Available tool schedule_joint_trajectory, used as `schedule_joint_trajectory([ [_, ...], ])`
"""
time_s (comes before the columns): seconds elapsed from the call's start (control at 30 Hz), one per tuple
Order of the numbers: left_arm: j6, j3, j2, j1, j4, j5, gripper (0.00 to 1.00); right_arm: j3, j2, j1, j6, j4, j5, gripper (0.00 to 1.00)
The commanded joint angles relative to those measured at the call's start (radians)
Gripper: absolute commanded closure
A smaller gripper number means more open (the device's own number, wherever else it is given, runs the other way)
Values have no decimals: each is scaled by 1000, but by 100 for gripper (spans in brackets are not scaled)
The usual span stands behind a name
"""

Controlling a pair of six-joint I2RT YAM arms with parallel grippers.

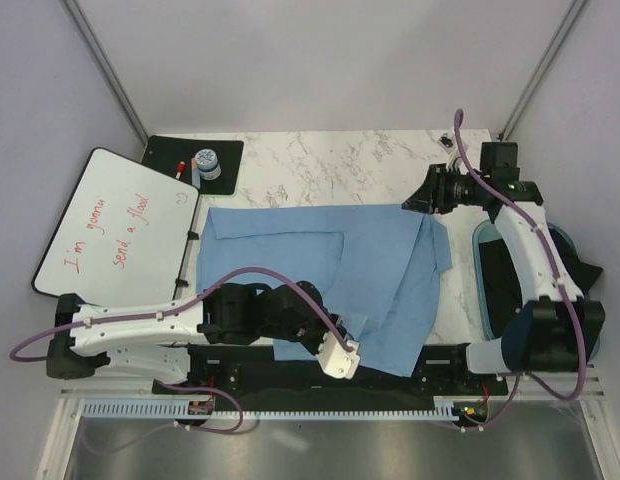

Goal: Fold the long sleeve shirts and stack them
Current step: Fold the shirt

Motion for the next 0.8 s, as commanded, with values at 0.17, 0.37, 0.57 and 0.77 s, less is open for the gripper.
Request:
schedule_joint_trajectory([
  [0.17,-158,40,18,112,-5,46,98,70,346,-1,-58,106,168,67],
  [0.37,-443,253,251,488,-8,193,98,134,395,-3,-63,110,123,57],
  [0.57,-591,390,459,831,1,231,98,183,470,2,-72,95,122,53],
  [0.77,-655,358,559,1108,13,224,98,163,518,19,-115,69,129,53],
])
